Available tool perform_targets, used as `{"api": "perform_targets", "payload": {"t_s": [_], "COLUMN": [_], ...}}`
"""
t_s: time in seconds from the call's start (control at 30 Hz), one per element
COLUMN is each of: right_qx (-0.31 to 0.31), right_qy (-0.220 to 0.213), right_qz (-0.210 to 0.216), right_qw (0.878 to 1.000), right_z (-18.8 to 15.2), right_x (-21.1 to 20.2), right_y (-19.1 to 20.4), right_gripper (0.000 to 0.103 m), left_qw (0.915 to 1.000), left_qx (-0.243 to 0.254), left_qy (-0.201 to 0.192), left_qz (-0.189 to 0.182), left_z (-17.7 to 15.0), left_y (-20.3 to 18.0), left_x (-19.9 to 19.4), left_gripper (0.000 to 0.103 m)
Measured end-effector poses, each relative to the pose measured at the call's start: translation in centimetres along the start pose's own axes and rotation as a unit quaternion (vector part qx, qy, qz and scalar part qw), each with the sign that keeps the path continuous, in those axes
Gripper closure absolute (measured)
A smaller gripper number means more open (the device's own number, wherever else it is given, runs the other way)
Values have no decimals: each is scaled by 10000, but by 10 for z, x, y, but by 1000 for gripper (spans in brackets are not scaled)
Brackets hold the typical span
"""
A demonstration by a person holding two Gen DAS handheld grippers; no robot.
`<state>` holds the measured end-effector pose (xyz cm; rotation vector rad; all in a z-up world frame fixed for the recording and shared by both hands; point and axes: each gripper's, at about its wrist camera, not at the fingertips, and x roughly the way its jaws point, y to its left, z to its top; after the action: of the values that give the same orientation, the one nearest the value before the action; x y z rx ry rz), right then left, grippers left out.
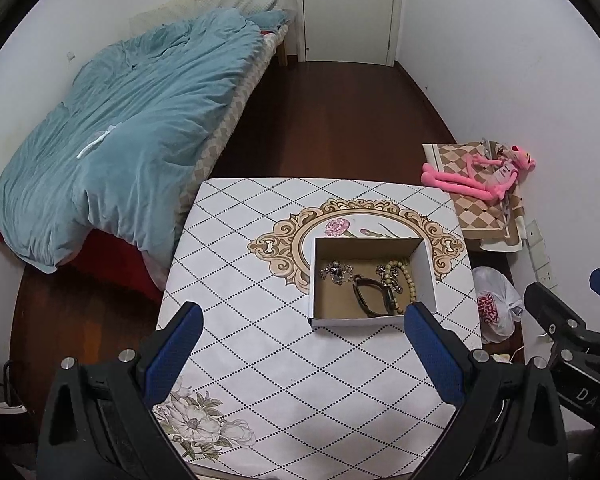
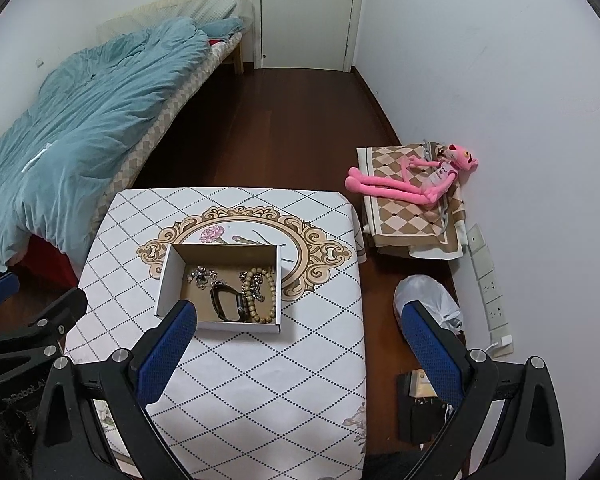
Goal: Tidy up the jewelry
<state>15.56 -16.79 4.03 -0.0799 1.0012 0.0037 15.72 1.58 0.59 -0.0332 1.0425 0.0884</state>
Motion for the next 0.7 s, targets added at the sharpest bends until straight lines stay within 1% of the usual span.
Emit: {"api": "perform_targets", "payload": {"t_s": [0.7], "right_qx": [-12], "right_qy": [64], "right_qz": [75], "right_qw": [10000], "right_z": [-3], "right_x": [2], "right_y": [2], "right_gripper": [0], "left_qw": [10000], "left_qx": [40], "left_qy": [21], "left_qz": [58], "left_z": [-4], "left_y": [1], "left_x": [1], "left_gripper": [1]}}
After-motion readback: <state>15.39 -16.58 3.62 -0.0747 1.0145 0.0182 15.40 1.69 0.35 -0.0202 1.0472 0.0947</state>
